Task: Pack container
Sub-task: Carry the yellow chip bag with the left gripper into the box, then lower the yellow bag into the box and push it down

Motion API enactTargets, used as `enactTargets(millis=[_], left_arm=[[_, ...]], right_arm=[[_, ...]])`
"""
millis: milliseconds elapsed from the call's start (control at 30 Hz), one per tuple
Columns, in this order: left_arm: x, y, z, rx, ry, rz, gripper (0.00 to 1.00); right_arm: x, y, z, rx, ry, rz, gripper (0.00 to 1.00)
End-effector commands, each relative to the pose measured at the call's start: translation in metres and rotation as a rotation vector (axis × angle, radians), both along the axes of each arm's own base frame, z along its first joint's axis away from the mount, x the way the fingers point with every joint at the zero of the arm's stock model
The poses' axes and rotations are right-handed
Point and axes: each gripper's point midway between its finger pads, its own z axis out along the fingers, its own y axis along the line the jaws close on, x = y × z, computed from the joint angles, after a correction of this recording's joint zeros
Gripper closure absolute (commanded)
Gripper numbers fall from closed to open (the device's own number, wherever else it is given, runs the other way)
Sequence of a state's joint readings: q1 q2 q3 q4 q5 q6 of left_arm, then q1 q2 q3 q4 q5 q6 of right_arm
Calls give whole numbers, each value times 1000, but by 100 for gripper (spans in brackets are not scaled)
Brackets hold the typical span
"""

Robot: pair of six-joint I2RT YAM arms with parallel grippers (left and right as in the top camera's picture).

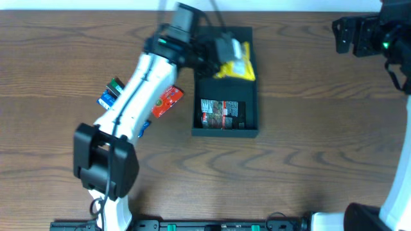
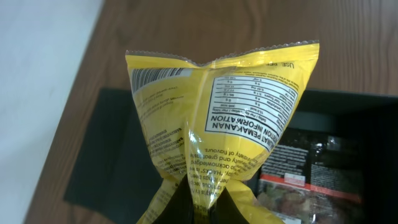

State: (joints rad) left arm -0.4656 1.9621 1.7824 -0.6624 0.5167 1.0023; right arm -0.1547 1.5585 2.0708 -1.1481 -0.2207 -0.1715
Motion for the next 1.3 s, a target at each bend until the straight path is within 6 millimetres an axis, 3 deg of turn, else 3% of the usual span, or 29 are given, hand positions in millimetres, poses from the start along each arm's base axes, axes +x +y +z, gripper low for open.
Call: enactTargets(millis=[0,200,400,567,933,1133,1267], left_arm=[[-1,0,-22,140,-52,-21,94],[-25,-11,-45,172,9,-67,94],[-36,-6,-66,194,59,-74,94],[-40,-12,-72,151,81,-80,94],[-40,-14,-94,140,81,-85,94],[-21,-25,-97,90,45,-46,94],[-20,-30,-106,76,56,-57,94]], right_arm=[[-9,-2,7,-15,-20,15,1],[-12,-5,4,-21,-6,14,1],[-12,-5,4,-29,-6,20,1],[-12,-5,4,-39,-8,27,1],[-10,-5,6,-40,-15,26,1],[-11,-5,6,-40,-15,26,1],[-11,-5,6,-41,-14,26,1]])
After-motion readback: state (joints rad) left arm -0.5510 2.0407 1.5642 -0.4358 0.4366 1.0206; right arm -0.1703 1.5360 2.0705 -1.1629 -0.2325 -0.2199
